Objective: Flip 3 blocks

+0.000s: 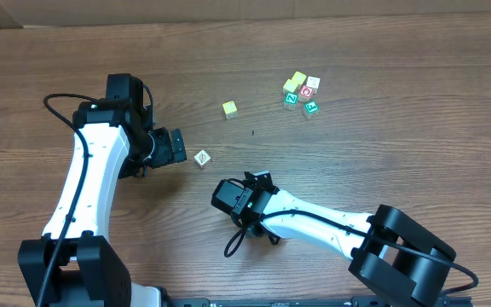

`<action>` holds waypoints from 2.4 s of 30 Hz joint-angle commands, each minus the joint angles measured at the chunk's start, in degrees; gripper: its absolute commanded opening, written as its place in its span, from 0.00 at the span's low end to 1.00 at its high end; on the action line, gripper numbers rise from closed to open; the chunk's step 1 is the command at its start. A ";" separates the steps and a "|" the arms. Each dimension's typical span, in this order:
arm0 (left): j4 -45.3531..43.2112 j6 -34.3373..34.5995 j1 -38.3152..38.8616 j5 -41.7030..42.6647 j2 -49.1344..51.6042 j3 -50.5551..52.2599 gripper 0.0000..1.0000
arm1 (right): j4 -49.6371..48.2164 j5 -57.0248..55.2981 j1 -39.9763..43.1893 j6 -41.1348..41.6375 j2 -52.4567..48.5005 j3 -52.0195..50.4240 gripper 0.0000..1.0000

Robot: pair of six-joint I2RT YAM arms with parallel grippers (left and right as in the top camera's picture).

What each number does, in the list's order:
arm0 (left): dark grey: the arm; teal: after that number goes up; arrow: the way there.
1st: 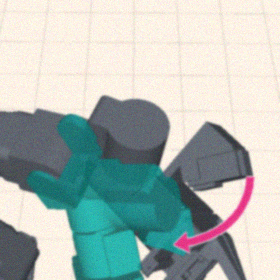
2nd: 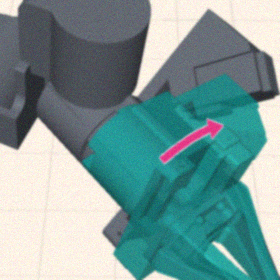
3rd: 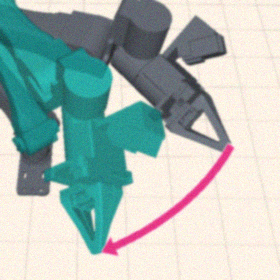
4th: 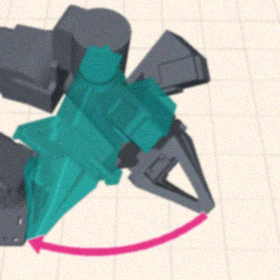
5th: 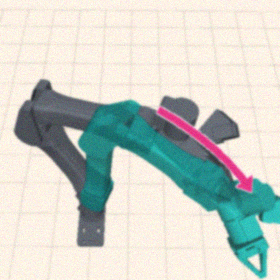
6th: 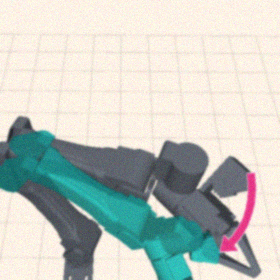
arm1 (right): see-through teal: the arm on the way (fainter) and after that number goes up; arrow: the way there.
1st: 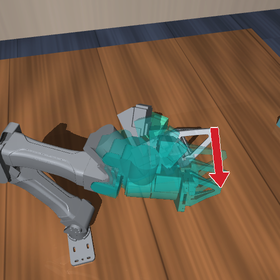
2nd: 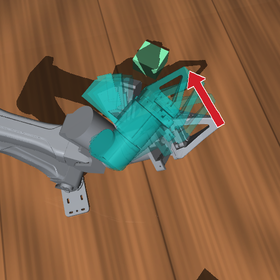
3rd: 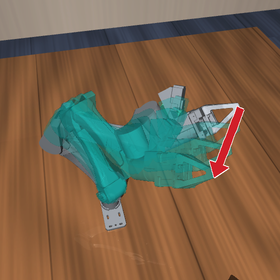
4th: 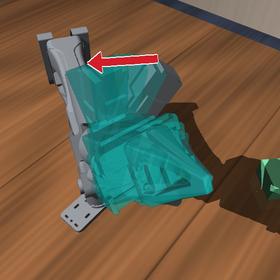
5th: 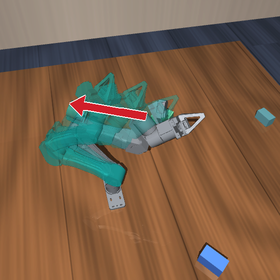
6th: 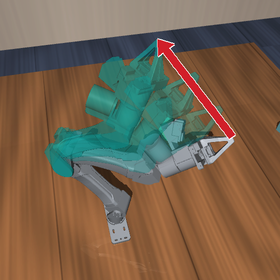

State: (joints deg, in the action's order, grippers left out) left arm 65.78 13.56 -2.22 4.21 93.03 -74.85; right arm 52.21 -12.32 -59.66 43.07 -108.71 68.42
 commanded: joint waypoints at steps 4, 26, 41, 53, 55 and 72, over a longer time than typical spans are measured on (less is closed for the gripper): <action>-0.04 -0.26 0.33 -0.35 0.42 -1.20 1.00 | 3.61 6.05 0.59 -2.34 0.72 8.68 0.04; -0.04 -0.26 0.33 -0.35 0.39 -1.20 1.00 | -5.55 -1.05 0.48 -4.35 -2.89 6.47 0.04; -0.04 -0.26 0.33 -0.35 0.42 -1.22 1.00 | -3.48 -3.13 0.52 -4.35 -2.89 6.43 0.04; -0.04 -0.26 0.33 -0.35 0.42 -1.22 1.00 | -1.44 -3.13 0.52 -5.86 -2.89 6.43 0.06; -0.04 -0.26 0.33 -0.35 0.42 -1.22 1.00 | -1.29 -3.10 0.52 -6.93 -2.89 6.43 0.08; -0.04 -0.26 0.33 -0.35 0.42 -1.22 1.00 | -0.20 1.46 0.72 -8.20 -1.62 12.24 0.04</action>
State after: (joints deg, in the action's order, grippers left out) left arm 65.78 13.56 -2.22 4.21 93.03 -74.85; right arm 51.77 -12.40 -59.31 35.77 -111.63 76.75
